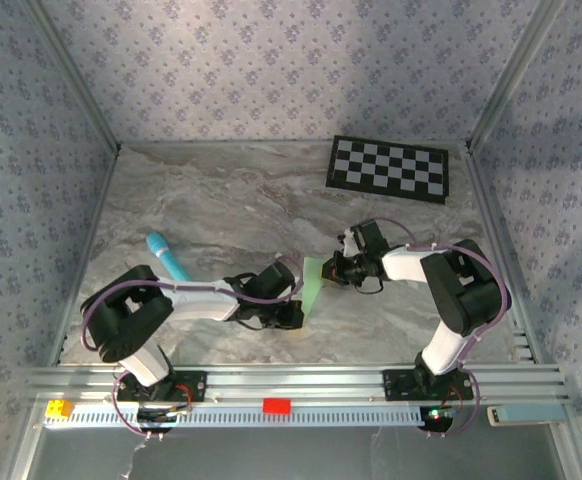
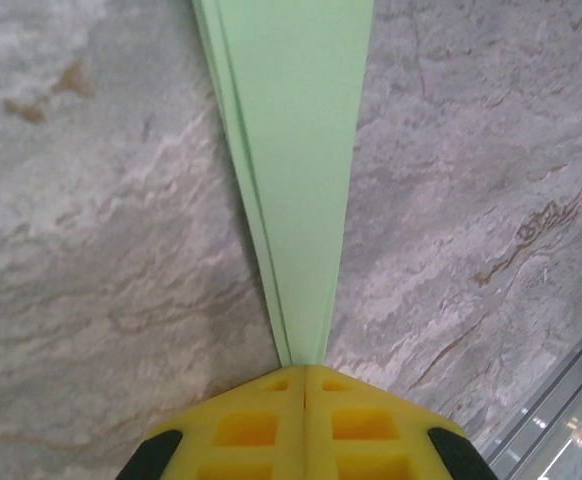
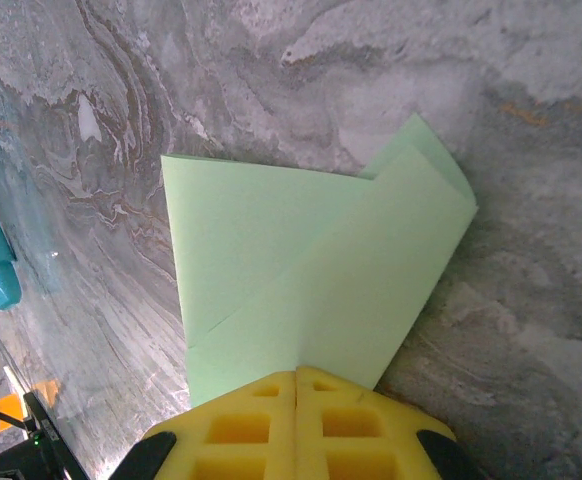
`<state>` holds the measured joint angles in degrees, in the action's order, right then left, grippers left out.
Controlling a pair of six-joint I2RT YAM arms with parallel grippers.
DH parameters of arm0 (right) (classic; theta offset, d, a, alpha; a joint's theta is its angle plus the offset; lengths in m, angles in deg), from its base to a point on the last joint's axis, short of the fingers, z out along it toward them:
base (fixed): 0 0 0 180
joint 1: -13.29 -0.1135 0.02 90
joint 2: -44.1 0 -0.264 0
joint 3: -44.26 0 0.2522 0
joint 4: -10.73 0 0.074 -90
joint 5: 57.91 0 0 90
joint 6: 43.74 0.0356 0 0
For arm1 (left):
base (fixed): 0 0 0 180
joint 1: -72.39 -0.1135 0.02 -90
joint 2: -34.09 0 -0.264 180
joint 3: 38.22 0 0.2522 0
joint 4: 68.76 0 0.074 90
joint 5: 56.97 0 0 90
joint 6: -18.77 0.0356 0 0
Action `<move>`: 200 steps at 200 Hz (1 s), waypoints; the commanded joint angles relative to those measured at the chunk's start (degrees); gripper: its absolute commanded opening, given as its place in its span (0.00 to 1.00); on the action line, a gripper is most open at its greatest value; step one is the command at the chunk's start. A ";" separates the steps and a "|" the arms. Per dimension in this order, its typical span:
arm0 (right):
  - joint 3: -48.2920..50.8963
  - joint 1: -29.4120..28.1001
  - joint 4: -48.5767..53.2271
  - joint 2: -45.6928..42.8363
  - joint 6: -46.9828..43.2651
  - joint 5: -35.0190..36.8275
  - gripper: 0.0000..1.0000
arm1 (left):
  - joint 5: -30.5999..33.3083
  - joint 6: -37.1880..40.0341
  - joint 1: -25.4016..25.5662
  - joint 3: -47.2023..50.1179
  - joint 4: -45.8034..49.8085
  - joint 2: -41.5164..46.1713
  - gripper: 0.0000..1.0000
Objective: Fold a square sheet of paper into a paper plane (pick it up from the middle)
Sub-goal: Fold the wing for the fifth time at the center of the table.
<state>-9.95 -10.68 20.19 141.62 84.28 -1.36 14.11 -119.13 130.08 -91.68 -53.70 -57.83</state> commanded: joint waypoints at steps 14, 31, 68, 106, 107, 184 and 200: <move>-0.15 0.76 3.28 1.98 -1.06 5.41 0.03 | 3.18 0.74 0.80 -0.46 8.37 4.73 0.07; -0.15 0.76 2.93 1.98 -0.85 5.08 0.03 | 4.33 0.66 0.29 -1.25 7.44 7.21 0.10; 0.16 0.59 2.41 1.63 -0.36 4.94 0.03 | 1.69 -0.08 -3.87 -4.52 2.05 6.21 0.12; 0.04 0.55 1.67 2.12 0.43 4.44 0.03 | -0.99 -0.34 -6.36 -12.98 -1.31 -2.66 0.13; 0.07 0.53 1.66 2.14 0.40 4.44 0.03 | -1.01 -0.26 -6.36 -13.27 -1.26 -2.92 0.13; -0.72 0.56 2.26 1.43 0.65 3.61 0.03 | 0.99 0.74 -6.45 -20.15 2.63 -15.73 0.01; -1.26 0.59 2.44 1.27 0.68 3.31 0.03 | 1.37 0.71 -6.37 -18.04 2.50 -16.01 0.00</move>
<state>-10.38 -10.33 19.58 141.83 84.39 -0.64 14.46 -119.05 123.61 -111.96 -53.02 -72.97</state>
